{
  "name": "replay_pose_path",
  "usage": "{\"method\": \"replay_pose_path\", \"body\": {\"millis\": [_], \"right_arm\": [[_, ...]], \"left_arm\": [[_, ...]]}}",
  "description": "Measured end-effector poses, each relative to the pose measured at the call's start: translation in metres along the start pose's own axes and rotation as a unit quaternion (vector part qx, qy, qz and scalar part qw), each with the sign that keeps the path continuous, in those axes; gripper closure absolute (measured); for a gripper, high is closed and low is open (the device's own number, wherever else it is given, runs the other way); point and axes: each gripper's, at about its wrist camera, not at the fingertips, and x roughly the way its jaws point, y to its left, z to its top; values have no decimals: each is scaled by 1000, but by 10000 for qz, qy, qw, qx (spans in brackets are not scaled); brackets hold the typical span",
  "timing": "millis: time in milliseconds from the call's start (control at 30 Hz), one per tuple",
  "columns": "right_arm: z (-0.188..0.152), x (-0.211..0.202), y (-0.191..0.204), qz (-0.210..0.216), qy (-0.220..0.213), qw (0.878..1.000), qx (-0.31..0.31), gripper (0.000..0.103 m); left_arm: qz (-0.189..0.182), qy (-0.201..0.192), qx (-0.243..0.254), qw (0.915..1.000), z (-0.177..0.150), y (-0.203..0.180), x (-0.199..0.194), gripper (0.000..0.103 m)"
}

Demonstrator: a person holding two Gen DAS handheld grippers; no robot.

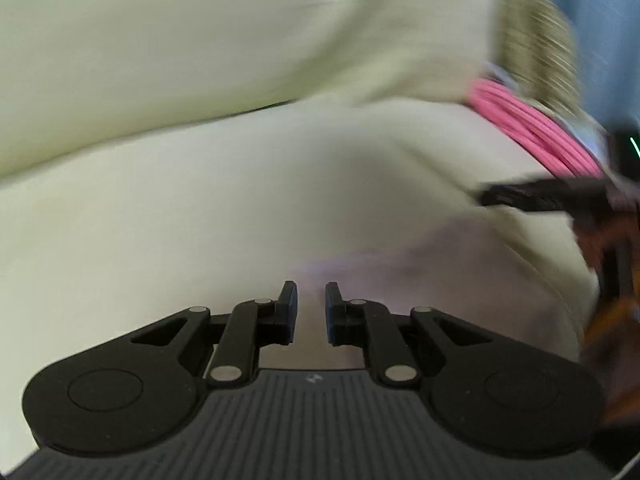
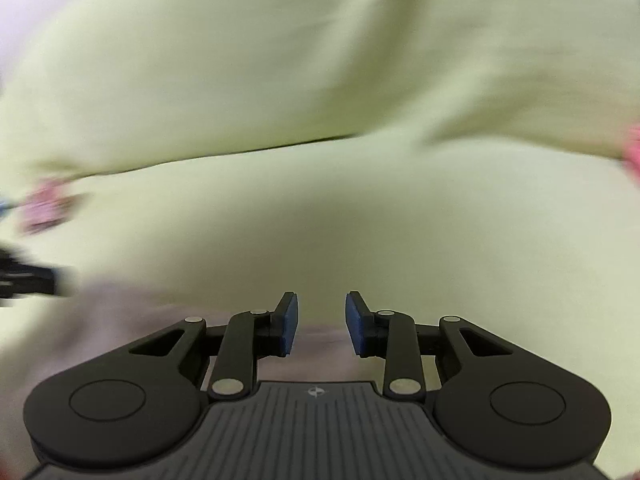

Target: Fold clothes

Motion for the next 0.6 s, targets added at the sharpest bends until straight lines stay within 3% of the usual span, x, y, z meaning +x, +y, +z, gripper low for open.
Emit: {"method": "replay_pose_path", "body": {"millis": [100,133,200,233,300,333,367,400,433,600], "right_arm": [[-19,3,11,895,265,9953,-240,84],[-26,6,9,888,320,9952,-265,84],[-31,12,-5,415,198,9987,-236,93],[-33,14,-12,164,136,9995,-217,93],[-33,1,-21,-442,-94,9988,-200,86],[-33,-10,-25,-452,-284,9983,-234,86],[-34,-19,-30,-353,-415,9983,-194,81],[-33,-27,-33,-203,-423,9989,-86,72],[-29,-32,-34,-94,-336,9994,23,69],[-8,-37,-47,250,-285,9992,-95,65]], "left_arm": [[-315,-170,365,9987,-8,-14,7,90],[-264,-110,501,9983,-10,-16,15,90],[180,-105,711,9973,-13,-19,27,92],[289,-117,589,9978,-13,-15,28,94],[430,-235,294,9984,-9,-10,20,93],[548,-327,218,9977,-6,-13,13,93],[694,-379,160,9967,-4,-15,6,93],[841,-431,101,9955,-3,-17,-1,84],[925,-456,37,9947,-1,-18,-8,75],[843,-222,-556,9946,4,4,3,72]]}}
